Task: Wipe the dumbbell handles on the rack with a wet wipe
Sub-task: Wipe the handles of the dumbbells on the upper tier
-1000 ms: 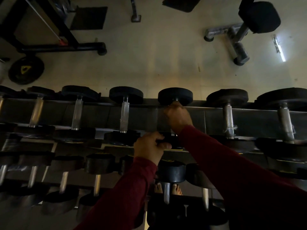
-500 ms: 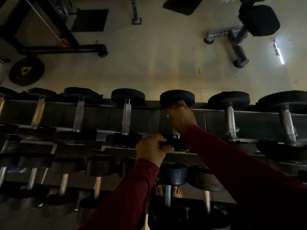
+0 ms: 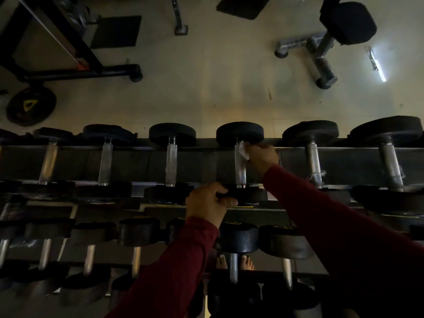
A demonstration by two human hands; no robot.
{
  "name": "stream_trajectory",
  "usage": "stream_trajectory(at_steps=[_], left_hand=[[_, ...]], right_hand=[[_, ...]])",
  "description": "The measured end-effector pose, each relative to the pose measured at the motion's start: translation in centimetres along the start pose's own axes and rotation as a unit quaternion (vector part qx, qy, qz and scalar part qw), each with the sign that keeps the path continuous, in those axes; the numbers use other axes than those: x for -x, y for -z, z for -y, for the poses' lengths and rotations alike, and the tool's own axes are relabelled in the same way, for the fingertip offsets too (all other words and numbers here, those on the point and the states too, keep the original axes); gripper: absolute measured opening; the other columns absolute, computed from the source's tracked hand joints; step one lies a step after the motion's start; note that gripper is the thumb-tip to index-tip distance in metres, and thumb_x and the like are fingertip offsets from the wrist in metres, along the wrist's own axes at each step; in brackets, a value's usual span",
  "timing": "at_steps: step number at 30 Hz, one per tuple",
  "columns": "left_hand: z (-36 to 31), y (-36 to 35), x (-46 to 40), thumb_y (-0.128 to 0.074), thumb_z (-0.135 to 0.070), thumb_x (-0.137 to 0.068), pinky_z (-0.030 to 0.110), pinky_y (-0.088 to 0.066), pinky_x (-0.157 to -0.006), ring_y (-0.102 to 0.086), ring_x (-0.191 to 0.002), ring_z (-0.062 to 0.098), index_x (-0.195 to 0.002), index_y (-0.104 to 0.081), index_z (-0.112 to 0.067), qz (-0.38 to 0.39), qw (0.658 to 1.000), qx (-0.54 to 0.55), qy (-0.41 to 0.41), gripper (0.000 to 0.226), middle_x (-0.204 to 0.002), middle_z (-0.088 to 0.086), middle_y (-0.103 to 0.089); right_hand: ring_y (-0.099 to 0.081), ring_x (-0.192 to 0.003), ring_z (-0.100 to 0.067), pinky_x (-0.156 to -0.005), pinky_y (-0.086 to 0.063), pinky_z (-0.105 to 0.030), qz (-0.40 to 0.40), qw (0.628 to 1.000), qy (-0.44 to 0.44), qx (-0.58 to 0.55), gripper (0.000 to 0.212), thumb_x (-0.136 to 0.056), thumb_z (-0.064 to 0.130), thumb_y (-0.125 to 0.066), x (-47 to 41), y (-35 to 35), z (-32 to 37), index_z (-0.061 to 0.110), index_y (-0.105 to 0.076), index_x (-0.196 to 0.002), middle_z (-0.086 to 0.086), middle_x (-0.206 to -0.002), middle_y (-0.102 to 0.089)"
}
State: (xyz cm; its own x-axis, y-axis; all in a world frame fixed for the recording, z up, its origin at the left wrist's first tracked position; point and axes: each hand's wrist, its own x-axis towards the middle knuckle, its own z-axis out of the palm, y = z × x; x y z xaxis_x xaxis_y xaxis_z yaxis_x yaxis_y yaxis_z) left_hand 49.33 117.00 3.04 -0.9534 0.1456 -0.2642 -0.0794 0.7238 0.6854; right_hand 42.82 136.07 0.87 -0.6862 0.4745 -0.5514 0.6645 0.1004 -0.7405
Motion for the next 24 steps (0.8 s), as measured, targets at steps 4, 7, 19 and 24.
stream_trajectory(at_steps=[4,7,19,24], left_hand=[[0.0,-0.2,0.1,-0.088,-0.031,-0.065,0.029,-0.057,-0.083,-0.066,-0.085,0.004,-0.09,-0.073,-0.027,0.005,1.0,0.02,0.004,0.03,-0.094,-0.012,-0.07],[0.2,-0.4,0.0,-0.089,-0.031,-0.065,0.03,-0.057,-0.083,-0.066,-0.087,0.004,-0.089,-0.073,-0.026,0.001,1.0,0.017,-0.004,0.029,-0.095,-0.012,-0.07],[0.2,-0.3,-0.2,-0.09,-0.03,-0.062,0.024,-0.055,-0.081,-0.065,-0.084,0.003,-0.086,-0.073,-0.025,-0.005,1.0,0.019,-0.004,0.029,-0.094,-0.012,-0.07],[0.2,-0.2,0.0,-0.089,-0.033,-0.062,0.025,-0.054,-0.078,-0.064,-0.082,0.005,-0.088,-0.074,-0.025,-0.005,1.0,0.022,-0.001,0.031,-0.093,-0.01,-0.07]], right_hand=[[-0.066,-0.097,-0.019,-0.093,-0.056,-0.041,0.001,1.0,-0.018,0.006,0.027,-0.084,0.035,-0.074,-1.2,0.2,0.0,0.015,-0.068,-0.102,-0.006,-0.103,-0.071],[-0.066,-0.101,-0.021,-0.095,-0.054,-0.041,0.002,0.998,-0.022,0.058,0.011,-0.083,0.022,-0.075,-0.9,0.6,-0.7,0.02,-0.064,-0.087,-0.007,-0.105,-0.07],[-0.06,-0.072,0.002,-0.068,-0.042,-0.009,-0.08,0.975,0.123,0.165,0.012,-0.091,0.018,-0.067,1.3,0.1,-0.8,0.023,-0.067,-0.081,0.011,-0.081,-0.066],[-0.062,-0.085,-0.007,-0.087,-0.053,-0.025,-0.03,0.908,0.299,0.293,0.014,-0.092,0.008,-0.062,0.8,0.1,-1.9,0.021,-0.068,-0.096,0.002,-0.097,-0.069]])
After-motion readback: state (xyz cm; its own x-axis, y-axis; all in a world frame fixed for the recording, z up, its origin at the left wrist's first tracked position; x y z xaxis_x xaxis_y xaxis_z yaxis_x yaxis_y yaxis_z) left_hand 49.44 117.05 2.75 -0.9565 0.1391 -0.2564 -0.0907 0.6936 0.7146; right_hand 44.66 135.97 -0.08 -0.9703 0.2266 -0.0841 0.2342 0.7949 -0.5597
